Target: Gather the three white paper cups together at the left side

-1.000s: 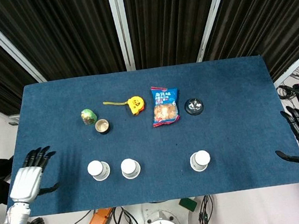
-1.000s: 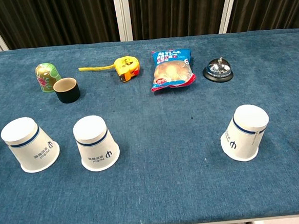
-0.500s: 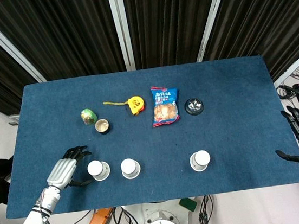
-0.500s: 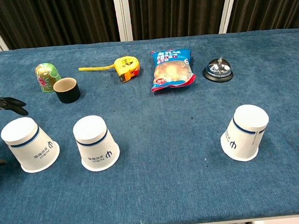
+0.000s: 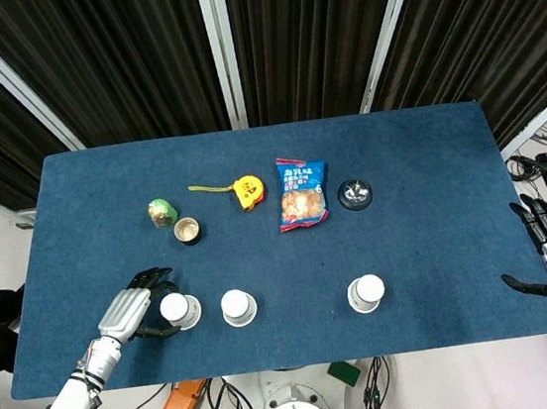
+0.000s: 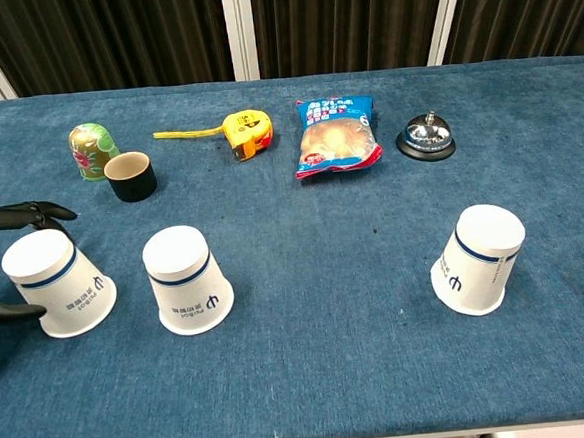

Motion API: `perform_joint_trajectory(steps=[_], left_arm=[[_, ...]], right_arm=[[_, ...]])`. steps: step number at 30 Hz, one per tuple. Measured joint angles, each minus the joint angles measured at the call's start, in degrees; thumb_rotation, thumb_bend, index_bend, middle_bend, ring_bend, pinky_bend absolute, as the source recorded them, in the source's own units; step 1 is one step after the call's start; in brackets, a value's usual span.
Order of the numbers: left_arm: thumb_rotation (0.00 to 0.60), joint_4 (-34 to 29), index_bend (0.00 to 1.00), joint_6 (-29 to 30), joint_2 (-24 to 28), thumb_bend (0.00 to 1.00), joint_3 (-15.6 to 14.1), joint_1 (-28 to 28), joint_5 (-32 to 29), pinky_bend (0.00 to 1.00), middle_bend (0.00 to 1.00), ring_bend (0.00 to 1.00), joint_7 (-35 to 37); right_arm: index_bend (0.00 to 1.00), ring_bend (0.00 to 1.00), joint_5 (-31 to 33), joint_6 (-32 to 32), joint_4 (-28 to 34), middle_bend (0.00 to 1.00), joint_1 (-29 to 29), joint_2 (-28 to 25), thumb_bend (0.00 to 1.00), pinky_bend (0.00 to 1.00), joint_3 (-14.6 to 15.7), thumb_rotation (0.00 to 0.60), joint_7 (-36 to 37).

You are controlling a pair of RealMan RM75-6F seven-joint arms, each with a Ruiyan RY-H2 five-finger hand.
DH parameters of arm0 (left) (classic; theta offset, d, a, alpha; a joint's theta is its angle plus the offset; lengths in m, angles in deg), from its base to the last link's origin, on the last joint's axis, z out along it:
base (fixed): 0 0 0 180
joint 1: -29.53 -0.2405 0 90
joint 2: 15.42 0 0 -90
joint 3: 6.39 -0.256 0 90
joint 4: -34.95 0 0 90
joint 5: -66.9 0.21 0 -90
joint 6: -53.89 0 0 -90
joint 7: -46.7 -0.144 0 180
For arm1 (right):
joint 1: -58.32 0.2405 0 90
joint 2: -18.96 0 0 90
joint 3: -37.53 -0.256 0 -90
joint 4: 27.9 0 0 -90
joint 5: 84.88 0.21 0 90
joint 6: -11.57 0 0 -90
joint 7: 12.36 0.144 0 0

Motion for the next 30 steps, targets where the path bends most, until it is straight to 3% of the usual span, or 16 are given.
perform_joint_trajectory(steps=[10,30], left_arm=[[0.456,-0.74,0.42,2.44,-0.70,0.23,-0.25,-0.69,0.14,0.00,0.16,0.03,0.25],[0.448,-2.11,0.42,3.81,-5.50,0.23,0.41,0.53,-0.85,0.00,0.16,0.03,-12.63]], right_arm=[[0.00,0.00,0.15,0.50,-0.34,0.00,0.32,0.24,0.18,0.00,0.02,0.600,0.19],[0.00,0.00,0.51,0.58,-1.77,0.00,0.01,0.51,0.18,0.00,0.37,0.600,1.71]])
